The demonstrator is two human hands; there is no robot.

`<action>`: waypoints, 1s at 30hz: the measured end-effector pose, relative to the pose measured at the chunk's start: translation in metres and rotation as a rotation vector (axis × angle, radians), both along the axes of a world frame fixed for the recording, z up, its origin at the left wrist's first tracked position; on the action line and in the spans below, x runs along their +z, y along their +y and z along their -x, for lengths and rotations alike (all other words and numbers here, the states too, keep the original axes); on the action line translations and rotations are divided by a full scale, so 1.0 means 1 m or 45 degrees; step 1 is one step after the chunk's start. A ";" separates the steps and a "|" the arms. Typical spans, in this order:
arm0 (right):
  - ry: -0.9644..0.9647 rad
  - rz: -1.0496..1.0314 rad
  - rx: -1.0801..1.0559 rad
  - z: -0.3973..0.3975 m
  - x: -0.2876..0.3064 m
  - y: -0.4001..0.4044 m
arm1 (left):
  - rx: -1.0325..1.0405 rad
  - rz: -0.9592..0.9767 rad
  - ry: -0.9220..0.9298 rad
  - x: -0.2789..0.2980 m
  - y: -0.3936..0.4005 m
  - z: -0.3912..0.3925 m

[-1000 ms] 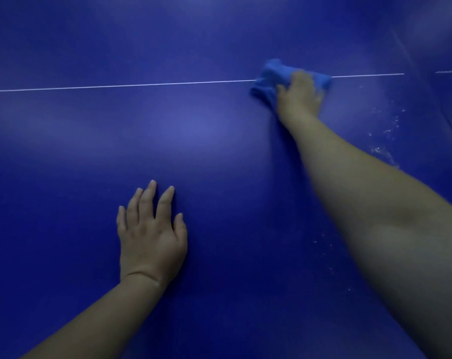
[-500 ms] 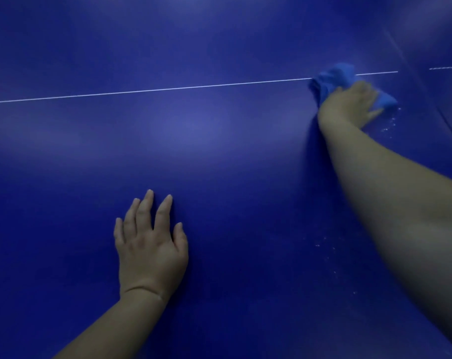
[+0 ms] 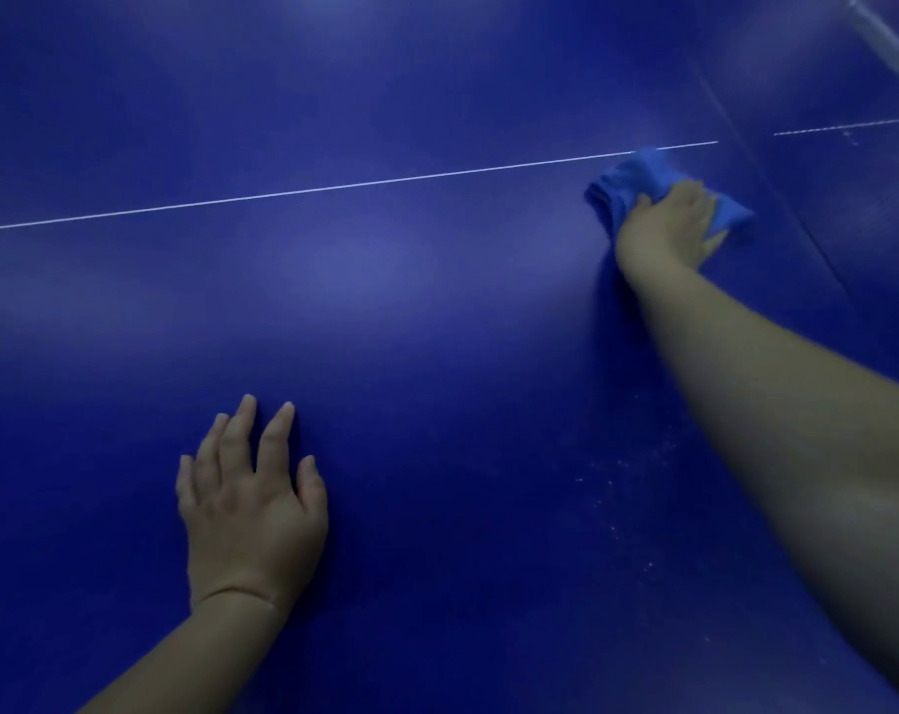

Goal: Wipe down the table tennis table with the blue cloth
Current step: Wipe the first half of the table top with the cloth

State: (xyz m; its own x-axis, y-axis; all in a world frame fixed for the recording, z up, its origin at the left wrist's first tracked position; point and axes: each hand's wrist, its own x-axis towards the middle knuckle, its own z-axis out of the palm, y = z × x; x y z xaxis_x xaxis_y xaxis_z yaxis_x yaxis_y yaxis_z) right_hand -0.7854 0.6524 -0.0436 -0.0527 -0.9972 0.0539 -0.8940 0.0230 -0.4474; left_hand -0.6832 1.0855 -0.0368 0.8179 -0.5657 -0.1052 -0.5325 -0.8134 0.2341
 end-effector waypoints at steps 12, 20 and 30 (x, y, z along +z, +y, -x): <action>-0.001 -0.022 0.272 0.011 0.008 -0.018 | 0.003 0.008 -0.031 0.000 0.000 0.001; 0.026 0.012 0.789 0.030 -0.007 0.083 | -0.001 0.011 -0.031 0.001 0.000 0.002; -0.025 0.027 0.283 0.090 -0.009 0.155 | -0.014 0.015 -0.034 -0.001 0.000 0.001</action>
